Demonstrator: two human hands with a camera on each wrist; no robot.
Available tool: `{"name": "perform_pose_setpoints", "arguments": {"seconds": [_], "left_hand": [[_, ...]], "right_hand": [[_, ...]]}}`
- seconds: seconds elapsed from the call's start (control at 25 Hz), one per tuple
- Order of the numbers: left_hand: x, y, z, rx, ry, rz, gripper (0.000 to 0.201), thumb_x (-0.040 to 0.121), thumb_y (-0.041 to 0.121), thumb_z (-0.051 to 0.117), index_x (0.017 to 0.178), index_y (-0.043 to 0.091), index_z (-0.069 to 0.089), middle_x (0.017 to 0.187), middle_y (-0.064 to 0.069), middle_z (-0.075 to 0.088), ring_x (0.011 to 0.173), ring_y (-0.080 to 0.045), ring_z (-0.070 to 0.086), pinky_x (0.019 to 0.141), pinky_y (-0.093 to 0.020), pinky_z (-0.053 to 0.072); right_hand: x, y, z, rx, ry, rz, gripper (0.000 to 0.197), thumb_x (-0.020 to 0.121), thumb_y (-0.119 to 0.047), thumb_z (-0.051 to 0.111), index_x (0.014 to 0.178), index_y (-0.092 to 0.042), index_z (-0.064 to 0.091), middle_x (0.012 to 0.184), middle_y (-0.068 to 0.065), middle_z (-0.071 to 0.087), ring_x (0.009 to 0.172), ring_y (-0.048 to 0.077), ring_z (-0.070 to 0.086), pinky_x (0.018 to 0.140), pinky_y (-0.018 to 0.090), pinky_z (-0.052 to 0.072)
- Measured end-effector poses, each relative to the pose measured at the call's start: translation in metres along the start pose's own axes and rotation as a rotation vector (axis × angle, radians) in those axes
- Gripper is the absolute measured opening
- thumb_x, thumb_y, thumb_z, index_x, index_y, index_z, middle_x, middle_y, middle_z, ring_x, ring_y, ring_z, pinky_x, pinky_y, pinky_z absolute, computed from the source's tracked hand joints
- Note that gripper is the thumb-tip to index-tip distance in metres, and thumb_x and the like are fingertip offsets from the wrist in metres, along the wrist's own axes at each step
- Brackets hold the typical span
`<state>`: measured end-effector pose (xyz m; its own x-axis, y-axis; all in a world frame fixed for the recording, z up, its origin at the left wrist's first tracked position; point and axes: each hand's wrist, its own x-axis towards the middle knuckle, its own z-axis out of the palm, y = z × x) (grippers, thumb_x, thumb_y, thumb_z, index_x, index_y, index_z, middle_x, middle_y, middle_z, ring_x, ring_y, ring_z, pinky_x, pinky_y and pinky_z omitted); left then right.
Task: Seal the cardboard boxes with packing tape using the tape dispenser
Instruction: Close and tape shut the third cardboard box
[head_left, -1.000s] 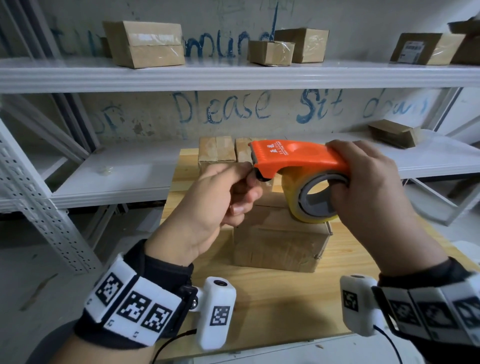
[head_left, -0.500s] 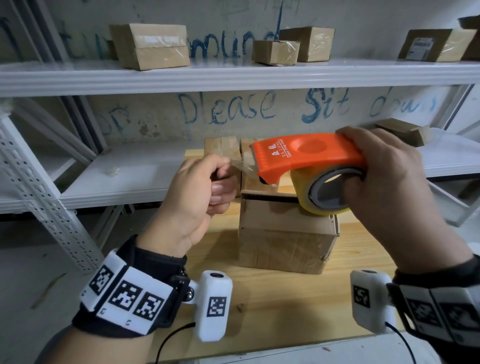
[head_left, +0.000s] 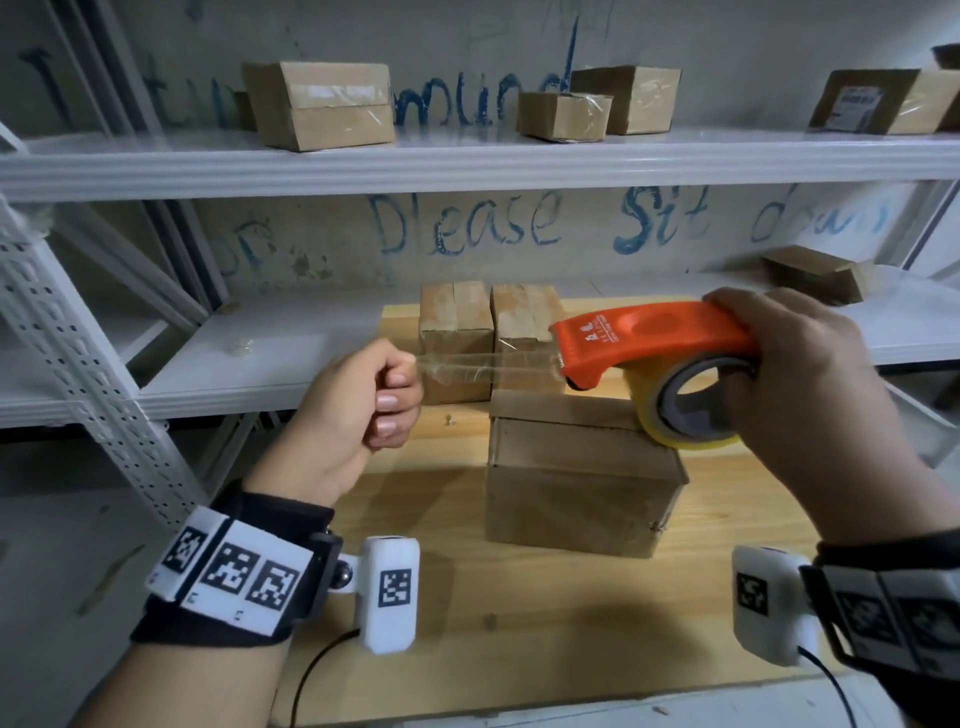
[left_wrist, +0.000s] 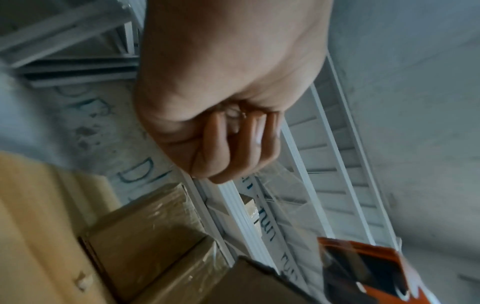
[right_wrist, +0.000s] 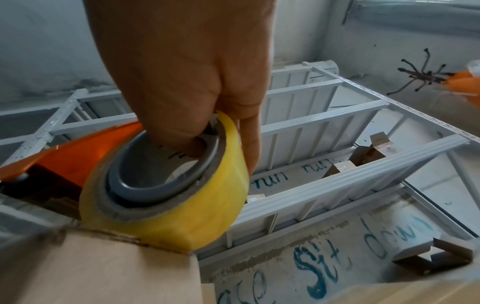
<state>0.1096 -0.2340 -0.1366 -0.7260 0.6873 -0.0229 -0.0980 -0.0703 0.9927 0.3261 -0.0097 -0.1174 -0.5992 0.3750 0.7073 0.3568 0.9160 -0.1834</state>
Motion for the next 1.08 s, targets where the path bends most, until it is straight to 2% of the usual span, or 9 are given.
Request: {"name": "perform_pose_setpoints", "arguments": {"seconds": [0.12, 0.24, 0.4, 0.56, 0.64, 0.76, 0.92, 1.08], "left_hand": [[0.002, 0.003, -0.009, 0.028, -0.002, -0.091, 0.038, 0.094, 0.017, 0.037, 0.057, 0.021, 0.031, 0.042, 0.006, 0.025, 0.035, -0.011, 0.021, 0.038, -0.021, 0.014], [-0.002, 0.007, -0.016, 0.016, -0.006, -0.163, 0.043, 0.094, 0.018, 0.036, 0.051, 0.022, 0.032, 0.04, 0.006, 0.023, 0.033, -0.011, 0.02, 0.041, -0.023, 0.01], [-0.007, 0.014, -0.025, 0.036, -0.027, -0.248, 0.047, 0.093, 0.016, 0.034, 0.047, 0.022, 0.032, 0.037, 0.006, 0.022, 0.032, -0.011, 0.019, 0.04, -0.022, 0.012], [-0.007, -0.001, -0.02, 0.34, 0.004, -0.411, 0.039, 0.09, 0.015, 0.036, 0.052, 0.022, 0.032, 0.039, 0.004, 0.027, 0.03, -0.01, 0.018, 0.034, -0.014, 0.012], [-0.006, -0.012, -0.009, 0.496, 0.004, -0.472, 0.037, 0.091, 0.014, 0.038, 0.055, 0.021, 0.035, 0.041, 0.003, 0.033, 0.032, -0.01, 0.018, 0.033, -0.013, 0.011], [-0.003, -0.019, 0.011, 0.606, -0.061, -0.552, 0.036, 0.093, 0.014, 0.039, 0.057, 0.019, 0.038, 0.045, 0.003, 0.035, 0.036, -0.011, 0.02, 0.034, -0.016, 0.012], [-0.005, -0.025, 0.033, 0.838, -0.128, -0.475, 0.035, 0.096, 0.012, 0.042, 0.064, 0.011, 0.054, 0.044, 0.002, 0.053, 0.035, -0.01, 0.039, 0.038, -0.015, 0.026], [-0.009, -0.025, 0.037, 1.012, -0.106, -0.389, 0.02, 0.096, 0.01, 0.044, 0.08, 0.006, 0.055, 0.063, -0.007, 0.06, 0.054, -0.02, 0.05, 0.049, -0.024, 0.036]], "right_hand": [[-0.001, -0.01, 0.002, -0.054, 0.008, 0.009, 0.059, 0.067, 0.011, 0.064, 0.123, -0.003, 0.062, 0.1, 0.02, 0.063, 0.084, 0.042, 0.059, 0.07, 0.047, 0.052], [-0.002, -0.019, 0.005, -0.093, 0.005, 0.014, 0.058, 0.068, 0.008, 0.066, 0.124, -0.007, 0.061, 0.099, 0.018, 0.062, 0.081, 0.042, 0.058, 0.063, 0.044, 0.051], [-0.002, -0.029, 0.004, -0.146, -0.01, -0.01, 0.055, 0.075, 0.001, 0.064, 0.128, -0.012, 0.059, 0.1, 0.016, 0.06, 0.081, 0.041, 0.057, 0.059, 0.034, 0.037], [-0.001, -0.041, 0.0, -0.148, -0.07, -0.05, 0.058, 0.074, -0.019, 0.057, 0.132, -0.012, 0.056, 0.103, 0.016, 0.058, 0.085, 0.039, 0.055, 0.065, 0.034, 0.032], [0.0, -0.045, -0.001, -0.164, -0.085, -0.054, 0.059, 0.074, -0.022, 0.056, 0.132, -0.012, 0.055, 0.104, 0.016, 0.058, 0.087, 0.038, 0.055, 0.066, 0.034, 0.032], [0.001, -0.047, -0.002, -0.155, -0.106, -0.048, 0.061, 0.073, -0.024, 0.053, 0.133, -0.011, 0.055, 0.106, 0.017, 0.057, 0.091, 0.038, 0.054, 0.068, 0.035, 0.033], [0.001, -0.046, 0.0, -0.123, -0.102, -0.061, 0.06, 0.071, -0.021, 0.05, 0.129, -0.008, 0.057, 0.103, 0.018, 0.056, 0.09, 0.039, 0.054, 0.071, 0.035, 0.033], [0.001, -0.044, 0.003, -0.108, -0.096, -0.075, 0.058, 0.071, -0.018, 0.05, 0.128, -0.007, 0.056, 0.101, 0.018, 0.056, 0.089, 0.039, 0.054, 0.071, 0.036, 0.034]]}}
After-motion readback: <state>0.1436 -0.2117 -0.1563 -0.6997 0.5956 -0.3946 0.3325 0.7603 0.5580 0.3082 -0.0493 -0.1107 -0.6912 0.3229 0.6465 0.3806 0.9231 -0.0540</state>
